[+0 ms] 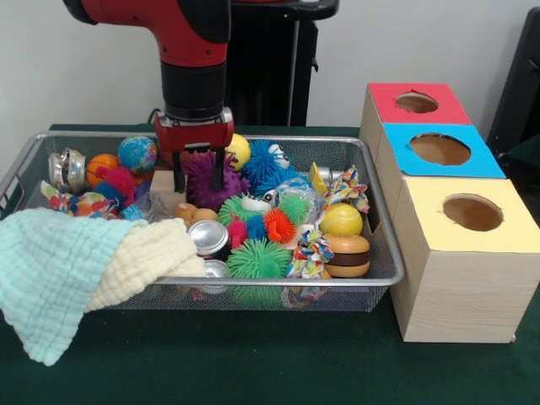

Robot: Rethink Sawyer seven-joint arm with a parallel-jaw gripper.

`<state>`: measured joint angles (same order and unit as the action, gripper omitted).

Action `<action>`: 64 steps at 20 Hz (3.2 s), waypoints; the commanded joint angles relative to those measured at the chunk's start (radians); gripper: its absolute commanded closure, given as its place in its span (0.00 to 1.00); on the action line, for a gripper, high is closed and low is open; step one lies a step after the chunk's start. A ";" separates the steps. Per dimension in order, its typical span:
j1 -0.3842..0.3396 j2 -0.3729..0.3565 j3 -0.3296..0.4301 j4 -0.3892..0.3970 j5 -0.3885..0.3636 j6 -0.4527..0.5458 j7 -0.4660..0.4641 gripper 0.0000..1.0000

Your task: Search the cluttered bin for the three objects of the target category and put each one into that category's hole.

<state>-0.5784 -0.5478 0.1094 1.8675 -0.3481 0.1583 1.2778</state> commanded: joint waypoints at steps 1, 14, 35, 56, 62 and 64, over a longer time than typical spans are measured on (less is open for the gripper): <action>-0.012 0.042 0.051 0.019 -0.065 -0.132 0.142 0.00; 0.051 0.029 -0.003 -0.051 -0.162 -0.241 0.110 0.00; 0.039 0.205 -0.033 -0.166 -0.215 -0.268 0.089 0.00; 0.162 0.211 -0.167 -0.268 -0.307 -0.345 0.101 1.00; 0.154 0.181 -0.140 -0.247 -0.325 -0.353 0.105 1.00; 0.146 0.174 -0.132 -0.238 -0.318 -0.339 0.118 1.00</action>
<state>-0.4042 -0.4081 -0.0554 1.7092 -0.6227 -0.1401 1.2778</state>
